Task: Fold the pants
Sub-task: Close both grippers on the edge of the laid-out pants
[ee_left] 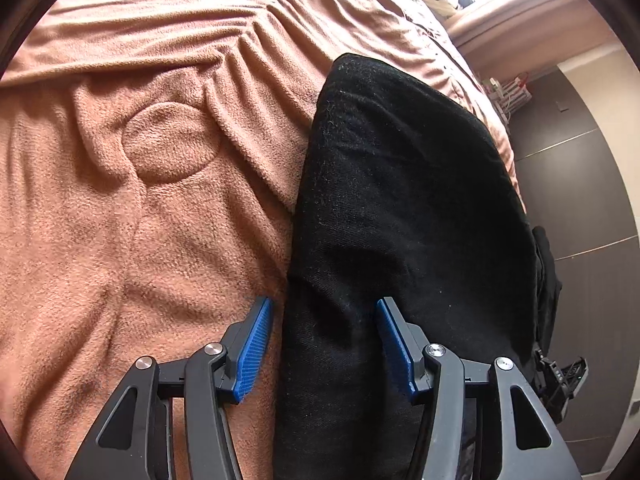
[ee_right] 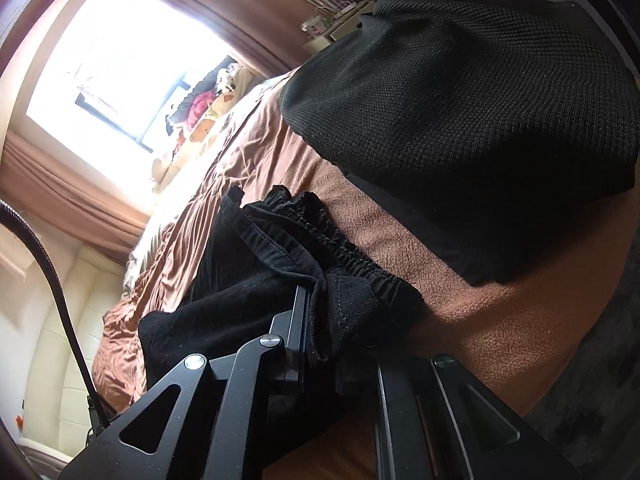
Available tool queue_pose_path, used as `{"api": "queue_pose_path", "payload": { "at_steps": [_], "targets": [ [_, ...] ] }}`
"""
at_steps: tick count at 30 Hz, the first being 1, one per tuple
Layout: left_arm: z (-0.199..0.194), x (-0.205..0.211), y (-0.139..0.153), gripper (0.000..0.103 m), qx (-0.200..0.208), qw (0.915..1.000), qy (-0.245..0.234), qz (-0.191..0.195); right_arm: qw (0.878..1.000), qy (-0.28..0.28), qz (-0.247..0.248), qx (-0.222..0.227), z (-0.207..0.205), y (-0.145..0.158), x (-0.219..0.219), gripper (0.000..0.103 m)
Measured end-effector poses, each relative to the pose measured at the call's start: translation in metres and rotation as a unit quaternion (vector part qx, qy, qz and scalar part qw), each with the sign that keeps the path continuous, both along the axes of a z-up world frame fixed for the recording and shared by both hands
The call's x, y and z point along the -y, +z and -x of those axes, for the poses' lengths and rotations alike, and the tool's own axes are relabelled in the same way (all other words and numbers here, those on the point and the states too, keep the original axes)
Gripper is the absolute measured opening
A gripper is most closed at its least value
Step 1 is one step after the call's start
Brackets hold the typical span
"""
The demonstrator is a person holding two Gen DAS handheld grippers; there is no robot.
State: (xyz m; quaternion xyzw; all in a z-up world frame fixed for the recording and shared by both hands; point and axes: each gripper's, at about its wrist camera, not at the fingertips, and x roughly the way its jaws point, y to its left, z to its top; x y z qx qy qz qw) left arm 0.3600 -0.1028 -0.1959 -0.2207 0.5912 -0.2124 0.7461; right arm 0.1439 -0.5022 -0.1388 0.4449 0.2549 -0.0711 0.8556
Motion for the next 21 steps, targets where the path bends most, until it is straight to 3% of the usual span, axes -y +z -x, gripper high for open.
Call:
{"api": "queue_pose_path", "payload": {
  "at_steps": [5,11,13,16,21],
  "targets": [
    [-0.001,0.007,-0.002,0.046,0.001,1.0,-0.008,-0.001,1.0,-0.004,0.013,-0.002,0.003,0.006,-0.007,0.007],
    [0.005,0.007,0.012,0.028,0.019,0.9997,-0.012,-0.007,1.0,0.011,-0.013,-0.016,0.022,0.006,-0.011,0.013],
    [0.008,0.005,0.018,0.026,0.029,0.9995,-0.01,-0.002,0.999,0.01,-0.028,-0.017,0.035,0.006,-0.01,0.029],
    [0.01,0.003,0.022,0.025,0.034,0.9994,-0.008,0.005,0.998,0.013,-0.055,-0.008,0.05,0.002,-0.013,0.044],
    [0.007,0.012,0.01,0.029,0.015,0.9996,-0.017,-0.017,0.994,0.046,-0.102,0.0,0.048,-0.013,-0.019,0.046]
  ]
}}
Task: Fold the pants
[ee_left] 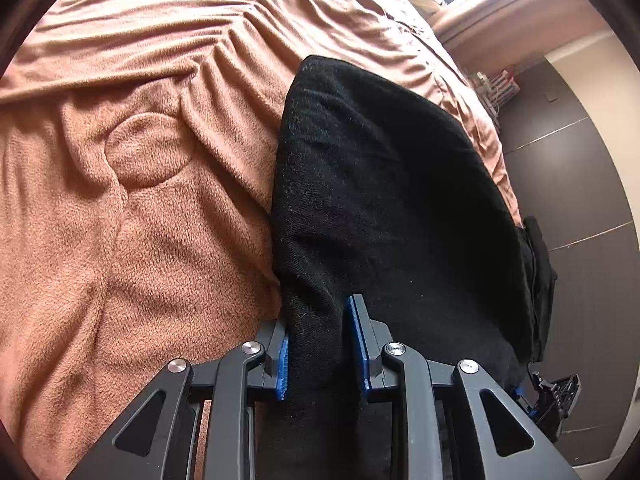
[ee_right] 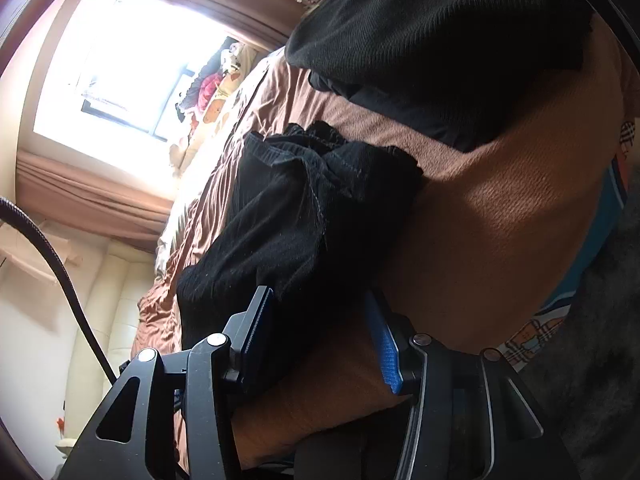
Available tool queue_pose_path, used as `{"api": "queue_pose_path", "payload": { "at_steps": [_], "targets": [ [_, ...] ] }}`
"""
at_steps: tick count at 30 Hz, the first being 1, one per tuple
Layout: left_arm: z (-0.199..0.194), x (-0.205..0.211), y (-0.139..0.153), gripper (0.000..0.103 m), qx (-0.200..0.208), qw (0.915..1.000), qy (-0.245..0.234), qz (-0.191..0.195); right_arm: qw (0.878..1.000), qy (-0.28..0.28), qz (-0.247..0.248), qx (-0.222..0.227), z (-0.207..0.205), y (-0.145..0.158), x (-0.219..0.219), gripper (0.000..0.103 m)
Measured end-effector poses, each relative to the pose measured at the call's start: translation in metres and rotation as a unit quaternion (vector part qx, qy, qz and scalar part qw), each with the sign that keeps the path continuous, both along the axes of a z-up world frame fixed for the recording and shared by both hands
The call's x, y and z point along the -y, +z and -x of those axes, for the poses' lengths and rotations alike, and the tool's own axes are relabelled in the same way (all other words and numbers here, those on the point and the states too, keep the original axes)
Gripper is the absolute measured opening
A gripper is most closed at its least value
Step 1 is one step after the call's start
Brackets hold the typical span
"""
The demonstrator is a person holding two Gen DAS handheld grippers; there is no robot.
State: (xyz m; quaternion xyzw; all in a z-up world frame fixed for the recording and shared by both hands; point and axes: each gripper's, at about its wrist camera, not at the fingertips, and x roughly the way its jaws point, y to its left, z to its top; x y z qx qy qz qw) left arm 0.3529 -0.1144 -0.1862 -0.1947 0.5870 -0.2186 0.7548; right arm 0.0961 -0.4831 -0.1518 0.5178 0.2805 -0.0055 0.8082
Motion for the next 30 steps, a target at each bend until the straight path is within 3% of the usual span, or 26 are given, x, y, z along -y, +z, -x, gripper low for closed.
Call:
{"api": "queue_pose_path", "payload": {
  "at_steps": [5,8,11,13,19,30],
  "targets": [
    [-0.001,0.009,-0.003,0.031,-0.005,0.9996,-0.009,-0.025,1.0,0.008,-0.007,0.001,-0.017,-0.004,0.001,0.046],
    [-0.001,0.012,0.006,0.013,0.012,0.9989,-0.006,-0.044,1.0,0.007,-0.008,-0.005,-0.03,-0.007,0.005,0.046],
    [0.001,0.014,0.021,0.009,0.041,0.9972,-0.005,-0.062,1.0,0.008,0.009,0.0,-0.038,-0.003,0.004,0.046],
    [-0.001,0.011,0.03,0.008,0.048,0.9966,0.002,-0.067,1.0,0.009,0.023,-0.002,-0.04,0.001,0.002,0.034],
    [-0.003,-0.012,0.055,0.007,0.066,0.9956,0.019,-0.063,1.0,0.017,0.02,0.003,-0.036,0.002,-0.015,0.022],
    [0.0,-0.062,0.074,0.007,0.075,0.9934,0.058,-0.065,0.998,0.055,0.027,0.002,-0.07,0.003,-0.058,0.018]
  ]
}}
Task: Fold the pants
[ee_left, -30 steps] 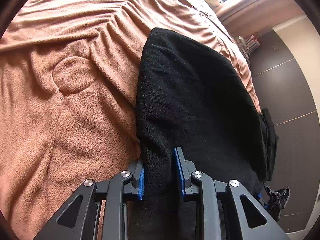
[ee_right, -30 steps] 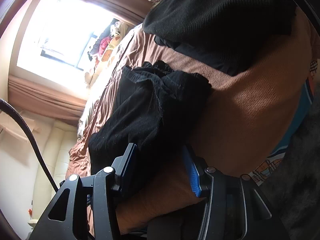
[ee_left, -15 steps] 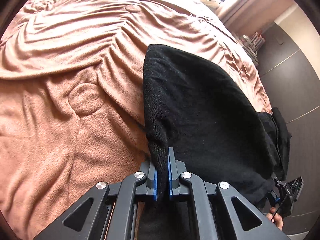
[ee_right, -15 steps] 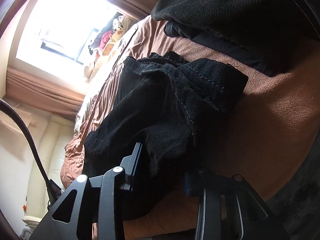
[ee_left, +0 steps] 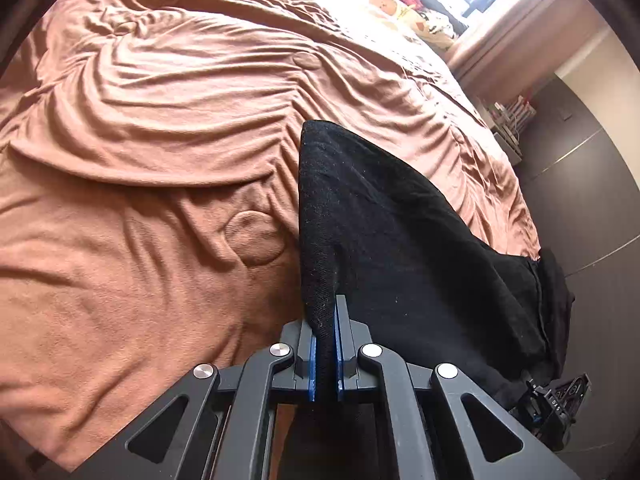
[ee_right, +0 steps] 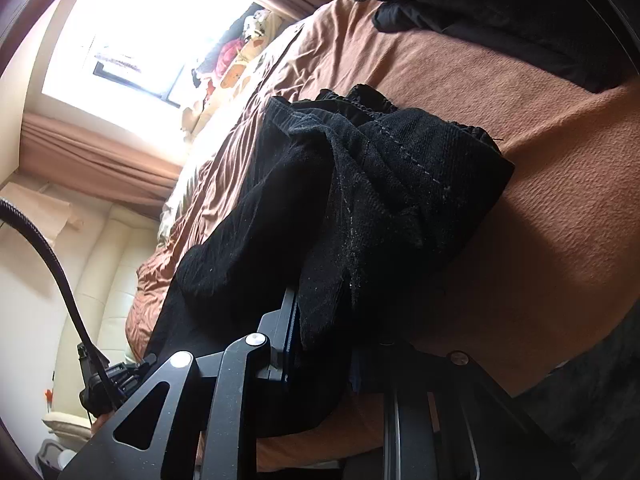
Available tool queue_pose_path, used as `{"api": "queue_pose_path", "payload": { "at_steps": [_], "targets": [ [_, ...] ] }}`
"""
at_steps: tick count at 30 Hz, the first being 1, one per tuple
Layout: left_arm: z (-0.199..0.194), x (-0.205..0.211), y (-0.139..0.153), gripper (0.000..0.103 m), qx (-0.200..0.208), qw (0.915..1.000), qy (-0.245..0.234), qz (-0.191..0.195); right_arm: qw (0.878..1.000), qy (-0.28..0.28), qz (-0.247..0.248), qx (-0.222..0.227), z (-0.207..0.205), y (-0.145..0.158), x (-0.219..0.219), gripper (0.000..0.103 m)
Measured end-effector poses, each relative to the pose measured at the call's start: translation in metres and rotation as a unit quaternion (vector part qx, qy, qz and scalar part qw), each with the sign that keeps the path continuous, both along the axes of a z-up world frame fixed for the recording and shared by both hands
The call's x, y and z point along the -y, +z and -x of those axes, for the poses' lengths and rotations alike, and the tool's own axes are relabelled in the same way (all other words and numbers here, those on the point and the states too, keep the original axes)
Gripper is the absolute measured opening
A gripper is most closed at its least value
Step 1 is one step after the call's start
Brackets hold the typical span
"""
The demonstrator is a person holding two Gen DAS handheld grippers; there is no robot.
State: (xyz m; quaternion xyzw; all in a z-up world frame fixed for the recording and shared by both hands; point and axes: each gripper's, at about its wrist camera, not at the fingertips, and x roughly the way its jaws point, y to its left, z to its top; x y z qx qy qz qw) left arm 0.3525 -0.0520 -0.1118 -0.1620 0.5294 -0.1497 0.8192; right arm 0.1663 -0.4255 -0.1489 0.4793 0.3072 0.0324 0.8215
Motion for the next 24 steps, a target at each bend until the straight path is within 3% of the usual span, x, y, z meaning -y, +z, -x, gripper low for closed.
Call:
{"api": "queue_pose_path", "payload": {
  "at_steps": [15,24],
  "targets": [
    [0.027,-0.131,0.007,0.007,0.01,0.9969,0.078,0.005,0.997,0.074,0.031,-0.006,-0.054,0.016,-0.089,0.014],
    [0.037,-0.173,-0.001,0.007,0.002,0.9952,0.096,0.017,0.995,0.087,0.044,-0.013,-0.065,0.02,-0.11,0.014]
  ]
}}
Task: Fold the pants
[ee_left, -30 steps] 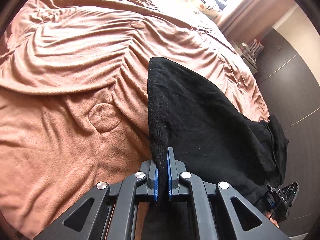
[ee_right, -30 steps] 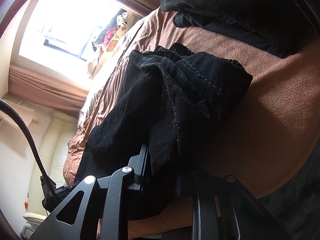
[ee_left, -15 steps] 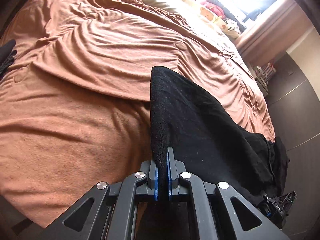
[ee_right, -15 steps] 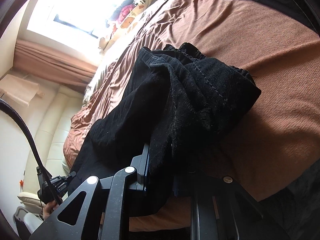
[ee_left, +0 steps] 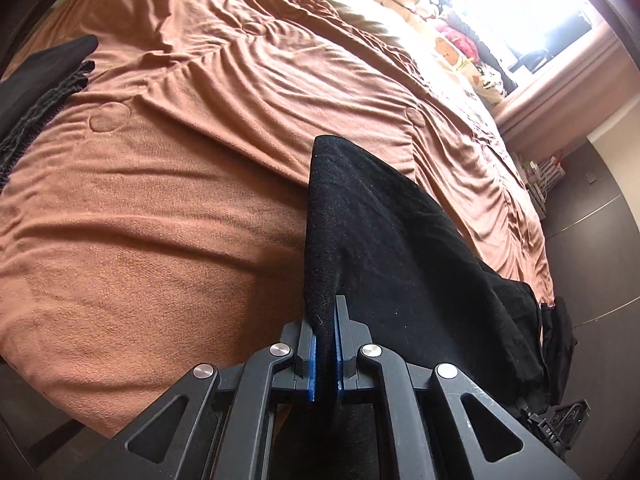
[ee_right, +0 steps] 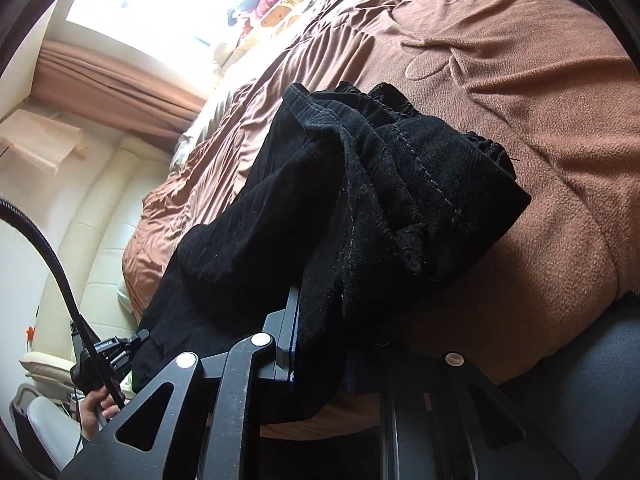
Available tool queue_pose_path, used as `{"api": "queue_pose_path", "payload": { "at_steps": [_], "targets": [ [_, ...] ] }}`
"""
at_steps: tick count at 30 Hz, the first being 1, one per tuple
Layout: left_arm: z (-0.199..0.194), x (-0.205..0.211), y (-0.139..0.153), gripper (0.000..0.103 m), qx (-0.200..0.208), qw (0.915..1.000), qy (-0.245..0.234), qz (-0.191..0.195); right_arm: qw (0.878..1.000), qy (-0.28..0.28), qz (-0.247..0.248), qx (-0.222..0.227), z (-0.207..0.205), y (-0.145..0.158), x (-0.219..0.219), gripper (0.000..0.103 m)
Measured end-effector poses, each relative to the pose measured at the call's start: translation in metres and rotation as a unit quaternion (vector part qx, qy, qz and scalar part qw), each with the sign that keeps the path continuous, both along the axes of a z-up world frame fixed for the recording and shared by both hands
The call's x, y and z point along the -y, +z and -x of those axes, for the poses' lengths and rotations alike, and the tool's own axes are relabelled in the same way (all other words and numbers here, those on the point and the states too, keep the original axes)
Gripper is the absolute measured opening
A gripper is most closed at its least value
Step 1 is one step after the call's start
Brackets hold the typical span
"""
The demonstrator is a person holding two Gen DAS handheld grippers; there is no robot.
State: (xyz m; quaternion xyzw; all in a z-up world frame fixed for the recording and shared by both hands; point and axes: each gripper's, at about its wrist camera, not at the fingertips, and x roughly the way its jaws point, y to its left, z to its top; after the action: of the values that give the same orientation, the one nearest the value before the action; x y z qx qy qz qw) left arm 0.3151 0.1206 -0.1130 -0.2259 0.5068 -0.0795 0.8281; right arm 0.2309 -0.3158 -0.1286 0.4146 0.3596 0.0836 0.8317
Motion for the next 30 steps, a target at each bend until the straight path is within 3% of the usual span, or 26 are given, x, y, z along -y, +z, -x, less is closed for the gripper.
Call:
{"api": "queue_pose_path", "payload": {
  "at_steps": [6,9,11,13,14,15,16,18,20,24,30],
  "targets": [
    [-0.003,-0.019,-0.001,0.007,0.002,0.9998,0.019,0.004,1.0,0.027,0.005,-0.006,-0.008,0.003,-0.013,0.014],
    [-0.006,-0.022,-0.019,0.011,-0.031,0.9992,0.025,0.007,0.998,0.052,0.041,-0.017,-0.013,0.007,-0.015,0.017],
    [-0.002,-0.021,-0.027,0.015,-0.053,0.9977,0.037,-0.022,0.996,0.065,0.051,-0.019,-0.013,0.012,-0.007,0.02],
    [0.005,-0.022,-0.032,0.023,-0.054,0.9975,0.032,-0.033,0.995,0.077,0.053,-0.018,-0.011,0.017,0.003,0.032],
    [0.009,-0.023,-0.034,0.031,-0.051,0.9978,0.031,-0.028,0.995,0.076,0.062,-0.018,-0.01,0.019,0.004,0.037],
    [0.014,-0.025,-0.036,0.038,-0.05,0.998,0.032,-0.022,0.995,0.072,0.072,-0.016,-0.007,0.022,0.009,0.048],
    [0.018,-0.027,-0.037,0.039,-0.05,0.998,0.033,-0.019,0.995,0.07,0.076,-0.012,-0.004,0.024,0.014,0.058],
    [0.026,-0.029,-0.037,0.039,-0.049,0.9979,0.036,-0.021,0.995,0.064,0.082,-0.002,0.002,0.029,0.022,0.066],
    [0.033,-0.032,-0.036,0.04,-0.045,0.9981,0.035,-0.022,0.994,0.059,0.087,0.007,0.006,0.034,0.03,0.067],
    [0.044,-0.037,-0.03,0.054,-0.035,0.9978,0.042,-0.038,0.994,0.052,0.089,0.026,0.01,0.042,0.047,0.067],
    [0.053,-0.038,-0.02,0.067,-0.024,0.9964,0.055,-0.061,0.994,0.053,0.079,0.05,0.003,0.047,0.069,0.067]
  ]
}}
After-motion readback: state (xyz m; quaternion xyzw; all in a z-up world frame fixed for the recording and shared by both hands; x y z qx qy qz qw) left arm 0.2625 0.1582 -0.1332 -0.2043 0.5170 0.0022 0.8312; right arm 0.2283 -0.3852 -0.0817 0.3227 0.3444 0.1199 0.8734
